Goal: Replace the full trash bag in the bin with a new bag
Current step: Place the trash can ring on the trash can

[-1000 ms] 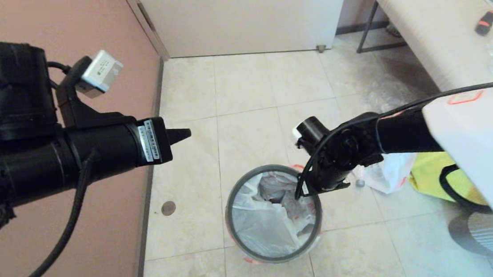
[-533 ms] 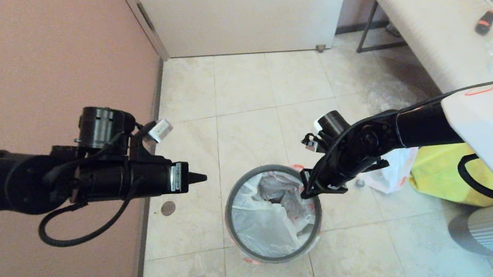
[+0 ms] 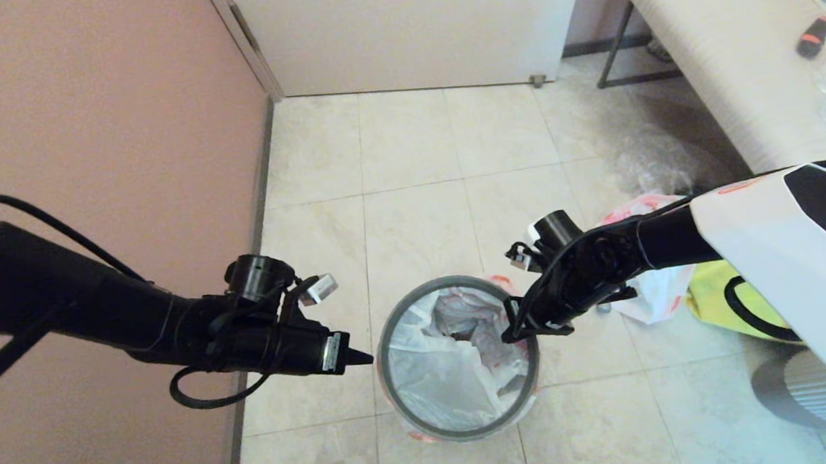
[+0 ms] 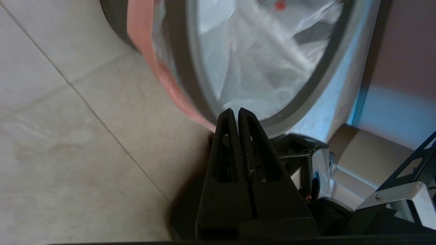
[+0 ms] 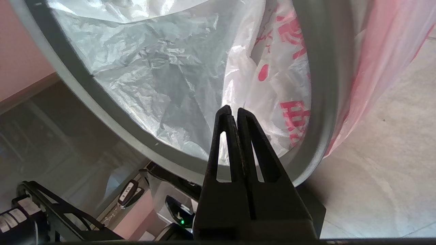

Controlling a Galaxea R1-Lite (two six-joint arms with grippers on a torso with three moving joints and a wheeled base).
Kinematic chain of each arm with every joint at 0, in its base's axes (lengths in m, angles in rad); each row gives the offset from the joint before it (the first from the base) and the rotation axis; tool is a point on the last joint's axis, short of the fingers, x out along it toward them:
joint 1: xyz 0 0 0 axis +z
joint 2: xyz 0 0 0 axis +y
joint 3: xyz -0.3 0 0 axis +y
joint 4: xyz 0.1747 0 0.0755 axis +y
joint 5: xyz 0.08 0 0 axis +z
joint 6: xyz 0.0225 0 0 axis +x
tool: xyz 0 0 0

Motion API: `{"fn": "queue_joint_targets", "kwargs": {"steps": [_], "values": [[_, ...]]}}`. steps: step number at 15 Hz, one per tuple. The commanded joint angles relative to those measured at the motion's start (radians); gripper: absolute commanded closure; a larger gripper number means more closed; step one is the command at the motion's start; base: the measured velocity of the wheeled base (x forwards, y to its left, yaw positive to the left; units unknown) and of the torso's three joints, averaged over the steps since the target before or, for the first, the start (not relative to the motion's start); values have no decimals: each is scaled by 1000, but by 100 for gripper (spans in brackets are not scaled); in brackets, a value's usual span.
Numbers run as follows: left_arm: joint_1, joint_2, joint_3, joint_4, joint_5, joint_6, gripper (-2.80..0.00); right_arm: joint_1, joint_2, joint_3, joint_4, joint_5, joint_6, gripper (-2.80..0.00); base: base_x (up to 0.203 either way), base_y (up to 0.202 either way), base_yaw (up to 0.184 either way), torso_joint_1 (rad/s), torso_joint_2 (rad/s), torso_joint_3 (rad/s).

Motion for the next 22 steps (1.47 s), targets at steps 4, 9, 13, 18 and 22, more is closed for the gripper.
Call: {"fn": "queue_joint_targets", "kwargs": {"steps": [4, 9, 13, 18, 22], "values": [[-19, 96, -27, 0, -4, -8, 0, 4, 9, -8, 1, 5, 1, 0, 0, 0, 0, 0, 0, 0], [-28, 153, -76, 0, -3, -15, 0, 0, 35, -35, 1, 8, 1, 0, 0, 0, 0, 0, 0, 0], [-35, 164, -92, 0, -1, -27, 0, -22, 129, -99, 2, 5, 2, 0, 0, 0, 0, 0, 0, 0], [-34, 160, -97, -1, -1, -44, 0, -43, 226, -185, 2, 2, 6, 0, 0, 0, 0, 0, 0, 0], [-32, 153, -99, 0, -1, -46, 0, -42, 212, -178, 9, 0, 8, 0, 0, 0, 0, 0, 0, 0]]}}
